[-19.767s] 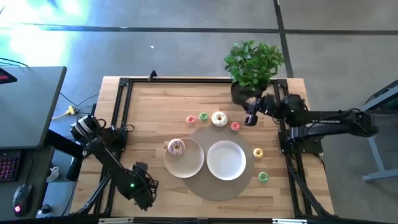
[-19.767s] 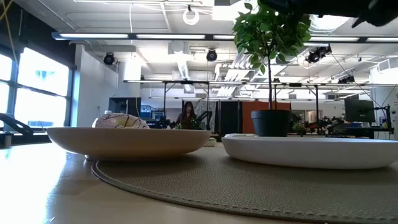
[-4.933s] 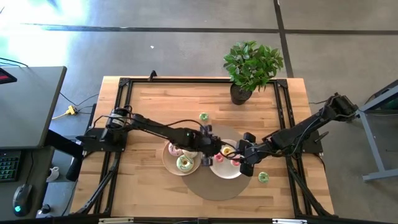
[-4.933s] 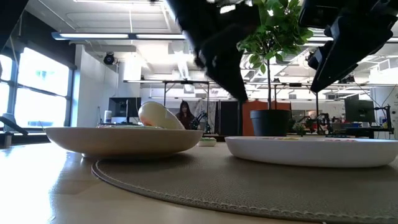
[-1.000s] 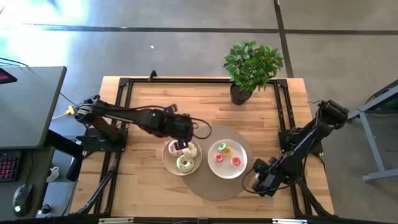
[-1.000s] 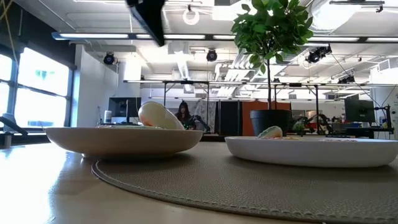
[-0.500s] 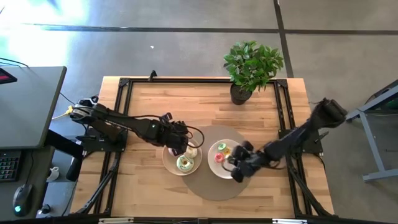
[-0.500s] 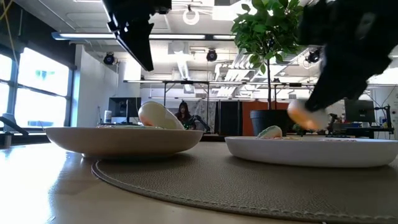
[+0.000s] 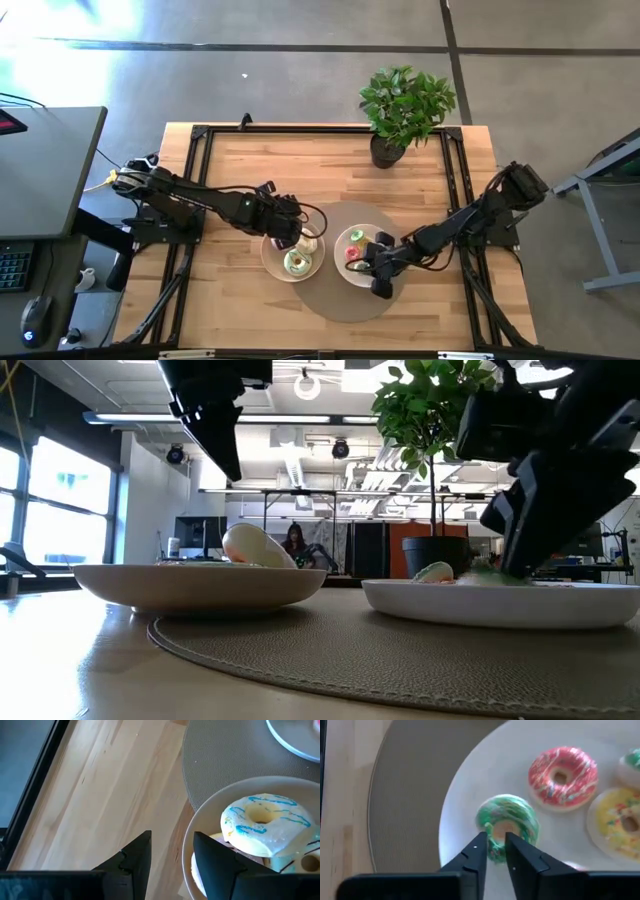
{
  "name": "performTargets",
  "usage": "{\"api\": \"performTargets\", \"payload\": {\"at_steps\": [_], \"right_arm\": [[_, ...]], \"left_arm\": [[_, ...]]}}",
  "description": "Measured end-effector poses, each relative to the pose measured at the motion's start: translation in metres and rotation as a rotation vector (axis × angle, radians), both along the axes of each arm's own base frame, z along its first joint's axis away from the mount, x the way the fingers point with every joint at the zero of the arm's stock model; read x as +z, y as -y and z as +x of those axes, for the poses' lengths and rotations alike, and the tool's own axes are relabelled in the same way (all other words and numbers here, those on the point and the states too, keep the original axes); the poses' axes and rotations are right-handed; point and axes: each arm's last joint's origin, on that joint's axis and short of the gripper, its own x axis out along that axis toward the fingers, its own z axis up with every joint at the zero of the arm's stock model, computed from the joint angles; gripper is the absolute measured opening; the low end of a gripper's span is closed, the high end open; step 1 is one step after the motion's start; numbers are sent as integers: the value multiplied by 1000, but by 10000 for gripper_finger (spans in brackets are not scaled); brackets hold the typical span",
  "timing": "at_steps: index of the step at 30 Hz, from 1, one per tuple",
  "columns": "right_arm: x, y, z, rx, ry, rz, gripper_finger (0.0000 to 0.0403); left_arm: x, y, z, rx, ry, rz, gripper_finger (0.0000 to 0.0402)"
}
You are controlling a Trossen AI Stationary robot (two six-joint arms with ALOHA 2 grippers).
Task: Pick & Place donuts
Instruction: Put the small green donut on the white plate, then return to Home Position
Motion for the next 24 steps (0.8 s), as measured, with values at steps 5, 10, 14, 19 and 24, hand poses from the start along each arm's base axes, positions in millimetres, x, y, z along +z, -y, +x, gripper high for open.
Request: {"api": "performTargets", "payload": {"at_steps": [5,10,14,19,24], "right_arm": [[1,1,-2,66,-22,15,109],[21,9,-9,55,-5,31,129],[53,23,-23,27,52,52,130],[100,43,-51,50,218,31,130],[141,61,-88,92,459,-139,130]], "left_arm": [[0,0,-1,7,-3,-7,142],[-2,-2,-7,64,-39,-8,142],[9,-3,-18,72,-26,-17,142],[41,-7,-45,50,62,-40,142],[80,-20,-94,45,174,-52,142]]}}
